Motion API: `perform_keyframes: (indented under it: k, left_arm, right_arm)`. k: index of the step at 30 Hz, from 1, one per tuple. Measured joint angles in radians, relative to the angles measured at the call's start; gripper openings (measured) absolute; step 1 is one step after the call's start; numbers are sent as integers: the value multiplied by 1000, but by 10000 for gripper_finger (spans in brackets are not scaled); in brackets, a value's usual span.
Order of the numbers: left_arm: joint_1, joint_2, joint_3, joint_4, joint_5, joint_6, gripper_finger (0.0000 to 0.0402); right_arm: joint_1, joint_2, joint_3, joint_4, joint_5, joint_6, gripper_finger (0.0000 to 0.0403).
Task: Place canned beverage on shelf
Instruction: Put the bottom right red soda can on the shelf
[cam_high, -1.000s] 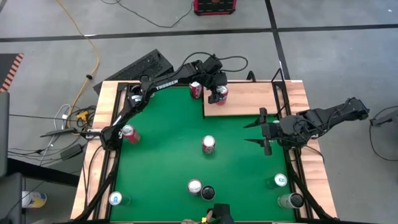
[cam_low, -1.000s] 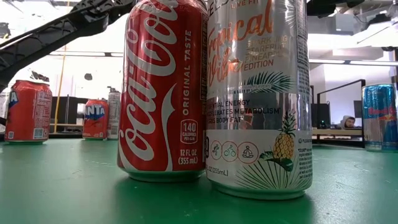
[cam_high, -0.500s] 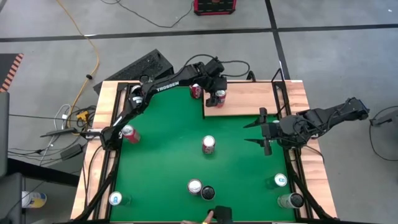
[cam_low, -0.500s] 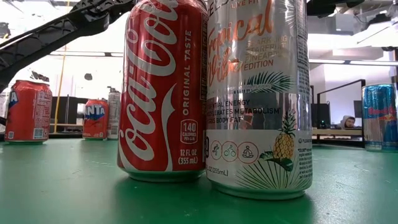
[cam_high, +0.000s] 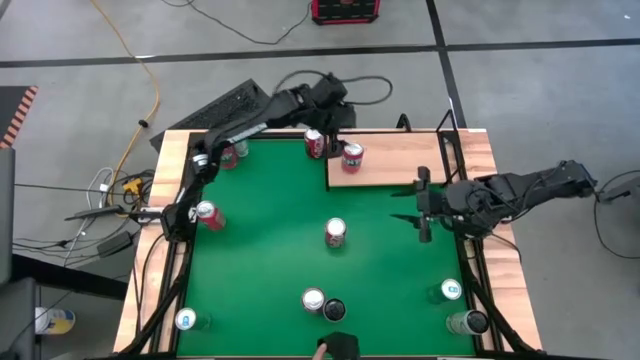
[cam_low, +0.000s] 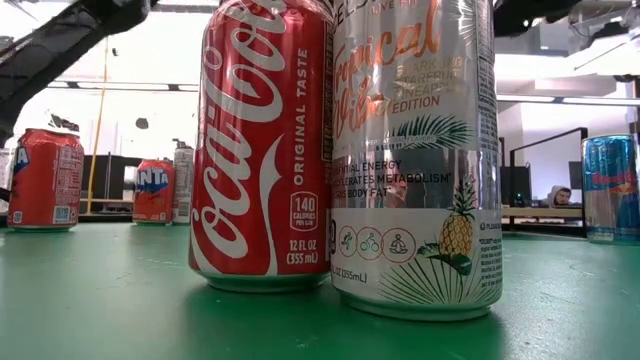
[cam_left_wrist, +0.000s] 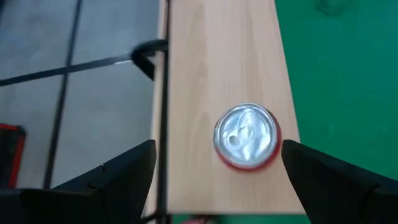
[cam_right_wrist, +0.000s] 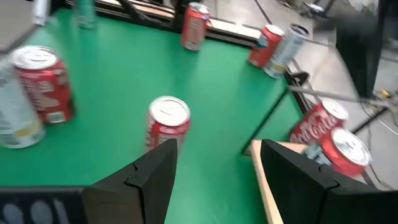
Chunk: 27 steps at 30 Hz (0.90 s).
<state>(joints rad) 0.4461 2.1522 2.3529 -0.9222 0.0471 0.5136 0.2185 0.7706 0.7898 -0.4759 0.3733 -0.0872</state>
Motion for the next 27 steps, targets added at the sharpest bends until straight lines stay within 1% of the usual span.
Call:
perform_keyframes:
  k: [4,6,7,8,11,13,14,16,19,22,25,27]
  left_arm:
    - [0,-102,1,-128,-84,-40,332]
    - [4,-158,1,-216,-113,-66,332]
    - [9,-186,1,-264,-111,-81,332]
    - [16,-215,1,-317,-103,-100,332]
    - [46,-299,-21,-451,-22,-173,332]
    - [66,-370,-85,-491,29,-204,332]
    - [70,-416,-135,-484,42,-214,332]
    - [70,-526,-261,-430,45,-224,330]
    - [70,-725,-517,-262,43,-230,323]
    - [70,-931,-794,-20,42,-246,315]
    - [70,-1132,-1068,269,54,-286,308]
    - [70,-1250,-1241,446,76,-318,304]
  right_arm:
    - [-95,37,0,24,-8,0,253]
    - [-155,61,0,43,-47,-1,247]
    - [-188,74,0,57,-85,-3,244]
    - [-223,88,0,75,-135,-3,240]
    - [-331,132,0,114,-297,-1,223]
    - [-394,164,1,130,-373,1,207]
    - [-422,182,4,123,-401,0,197]
    - [-470,217,10,120,-439,5,172]
    - [-520,265,27,122,-478,9,126]
    - [-543,308,47,118,-489,1,75]
    - [-557,348,67,121,-492,-19,24]
    - [-568,372,74,128,-492,-26,16]
